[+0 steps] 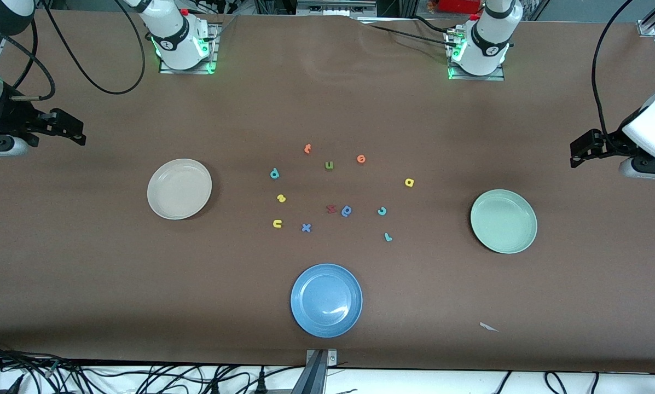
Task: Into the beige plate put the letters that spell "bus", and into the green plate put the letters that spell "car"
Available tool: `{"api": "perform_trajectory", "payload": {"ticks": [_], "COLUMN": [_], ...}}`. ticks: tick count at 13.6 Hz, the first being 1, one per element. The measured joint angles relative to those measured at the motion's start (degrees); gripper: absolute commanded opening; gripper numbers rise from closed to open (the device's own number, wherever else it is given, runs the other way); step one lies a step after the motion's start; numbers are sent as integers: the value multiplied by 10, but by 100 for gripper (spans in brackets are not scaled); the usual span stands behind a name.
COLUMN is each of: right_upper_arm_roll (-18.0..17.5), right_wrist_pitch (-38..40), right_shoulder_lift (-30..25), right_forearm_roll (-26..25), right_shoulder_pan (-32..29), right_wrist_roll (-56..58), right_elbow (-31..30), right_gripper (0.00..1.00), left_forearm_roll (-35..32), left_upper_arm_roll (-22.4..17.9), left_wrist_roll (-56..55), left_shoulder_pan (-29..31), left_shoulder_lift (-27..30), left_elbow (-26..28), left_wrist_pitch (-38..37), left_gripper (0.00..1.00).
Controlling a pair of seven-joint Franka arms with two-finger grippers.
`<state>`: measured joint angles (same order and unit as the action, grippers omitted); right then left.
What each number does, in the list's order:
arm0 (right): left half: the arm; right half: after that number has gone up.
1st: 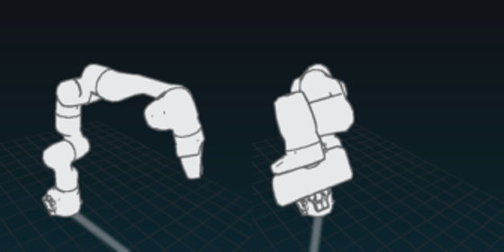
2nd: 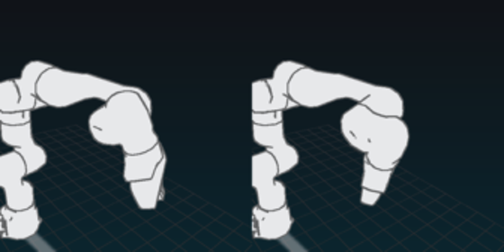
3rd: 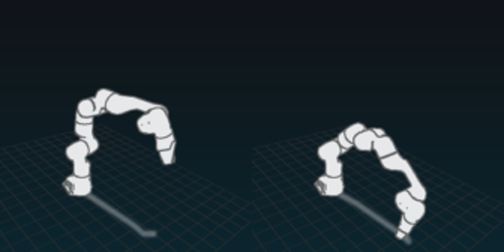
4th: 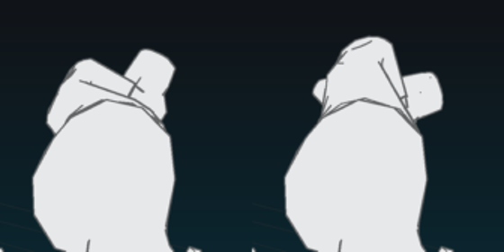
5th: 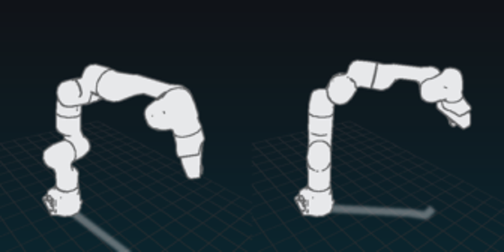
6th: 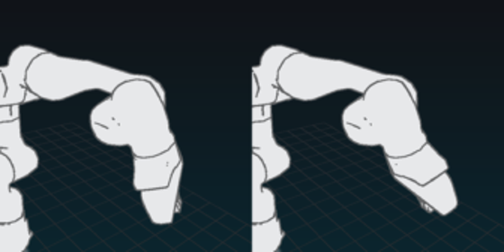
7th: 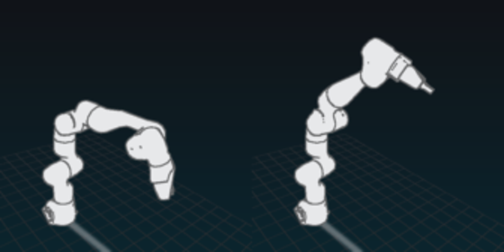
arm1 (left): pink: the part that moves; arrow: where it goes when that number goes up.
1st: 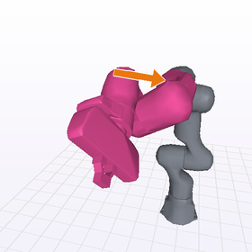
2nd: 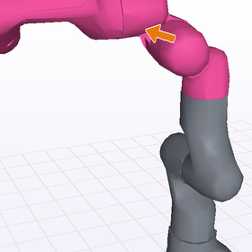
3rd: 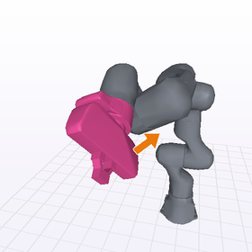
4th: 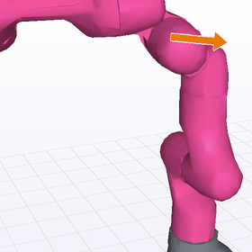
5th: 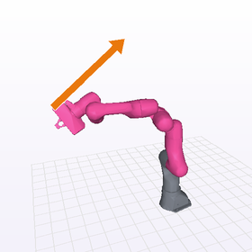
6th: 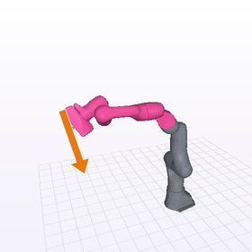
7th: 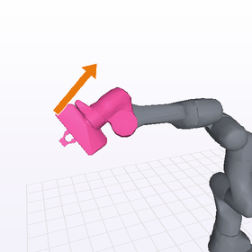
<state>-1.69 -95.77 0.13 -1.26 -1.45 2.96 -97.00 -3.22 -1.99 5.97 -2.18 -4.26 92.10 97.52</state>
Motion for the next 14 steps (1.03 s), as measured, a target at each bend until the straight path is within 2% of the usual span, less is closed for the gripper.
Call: {"api": "perform_trajectory", "payload": {"ticks": [14], "right_upper_arm_roll": [0], "right_wrist_pitch": [0], "right_shoulder_lift": [0], "right_forearm_roll": [0], "right_shoulder_pan": [0], "right_wrist_roll": [0], "right_elbow": [0], "right_gripper": [100], "left_forearm_roll": [18], "left_upper_arm_roll": [0], "left_wrist_roll": [1], "left_shoulder_pan": [0], "left_shoulder_lift": [0], "left_elbow": [0], "left_wrist_pitch": [0], "left_gripper": [100]}}
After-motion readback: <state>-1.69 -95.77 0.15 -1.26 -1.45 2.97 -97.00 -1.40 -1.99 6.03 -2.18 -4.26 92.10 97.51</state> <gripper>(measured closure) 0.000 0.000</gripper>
